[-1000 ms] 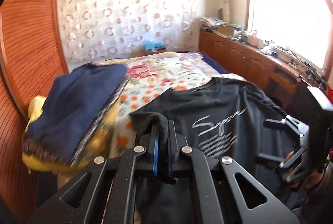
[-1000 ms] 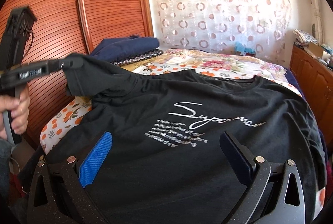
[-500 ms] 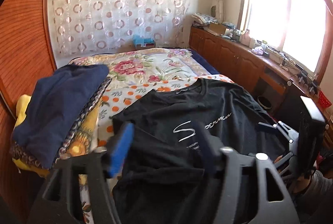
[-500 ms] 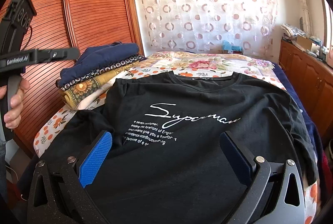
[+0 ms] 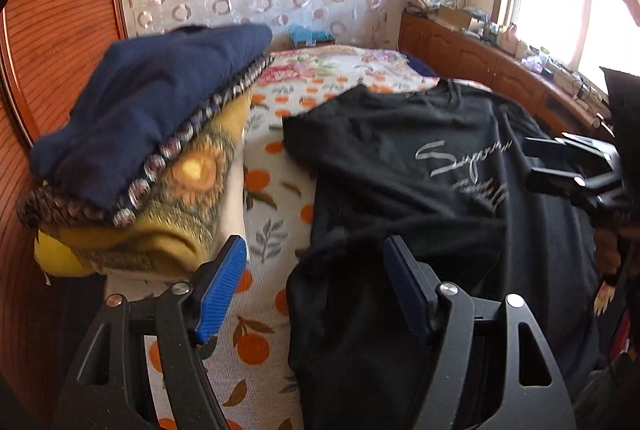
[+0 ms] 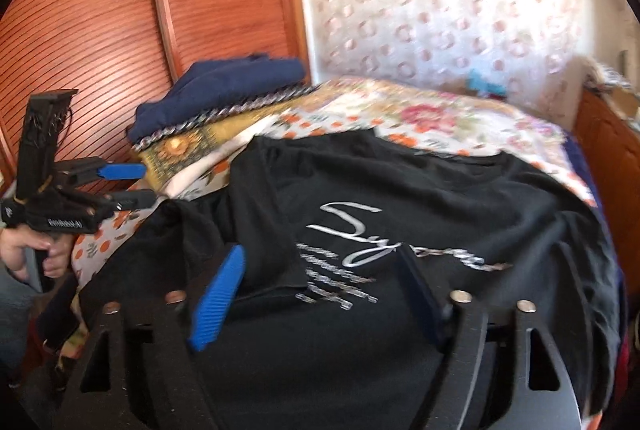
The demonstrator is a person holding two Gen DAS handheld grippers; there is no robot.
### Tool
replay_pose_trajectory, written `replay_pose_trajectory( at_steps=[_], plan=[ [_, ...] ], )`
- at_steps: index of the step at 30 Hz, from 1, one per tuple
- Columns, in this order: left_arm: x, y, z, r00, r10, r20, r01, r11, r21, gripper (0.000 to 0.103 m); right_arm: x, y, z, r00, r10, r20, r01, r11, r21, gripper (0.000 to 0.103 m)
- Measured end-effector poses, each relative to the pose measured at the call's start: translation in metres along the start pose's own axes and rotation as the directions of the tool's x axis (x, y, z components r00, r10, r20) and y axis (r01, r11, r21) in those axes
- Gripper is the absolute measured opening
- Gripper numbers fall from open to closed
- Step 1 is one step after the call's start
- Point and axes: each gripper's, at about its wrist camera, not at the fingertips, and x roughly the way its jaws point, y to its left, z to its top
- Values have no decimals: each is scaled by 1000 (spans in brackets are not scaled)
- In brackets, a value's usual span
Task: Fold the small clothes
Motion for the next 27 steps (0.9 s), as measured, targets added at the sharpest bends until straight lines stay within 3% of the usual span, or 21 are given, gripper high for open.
replay_pose_trajectory(
  at_steps=[5, 10, 12, 13, 17, 20, 23, 27],
  plan=[
    [17, 8, -11, 999, 9, -51, -9, 1000, -13, 61, 52, 7, 9, 987, 76, -141, -79, 997, -17, 48],
    [27, 15, -18, 997, 15, -73, -16, 1000, -25, 51, 92, 19, 9, 970, 71, -232, -85, 995, -51, 40],
    [29, 17, -19, 998, 3, -69, -5, 999, -33, 34, 96, 23, 9, 972, 66, -227, -83, 994, -64, 23],
    [29, 17, -20, 998, -4, -66, 2, 1000, -31, 23, 98, 26, 9, 970, 78, -230, -95, 993, -66, 19],
    [27, 15, -20, 998, -27, -52, 25, 999, -29, 9, 104, 27, 17, 968, 86, -236, -113, 988, -106, 6],
    [12, 16, -21, 1000, 0, 2, 0, 999, -44, 7, 107, 34, 25, 970, 116, -214, -142, 983, -112, 3],
    [-9, 22, -24, 997, 16, 69, -10, 996, -90, 5, 92, 25, 36, 985, 111, -128, -125, 987, -99, 2],
    [-17, 28, -35, 998, 35, 49, -30, 995, -94, 5, 60, 5, 34, 999, 38, -17, -38, 999, -16, 2]
  ],
)
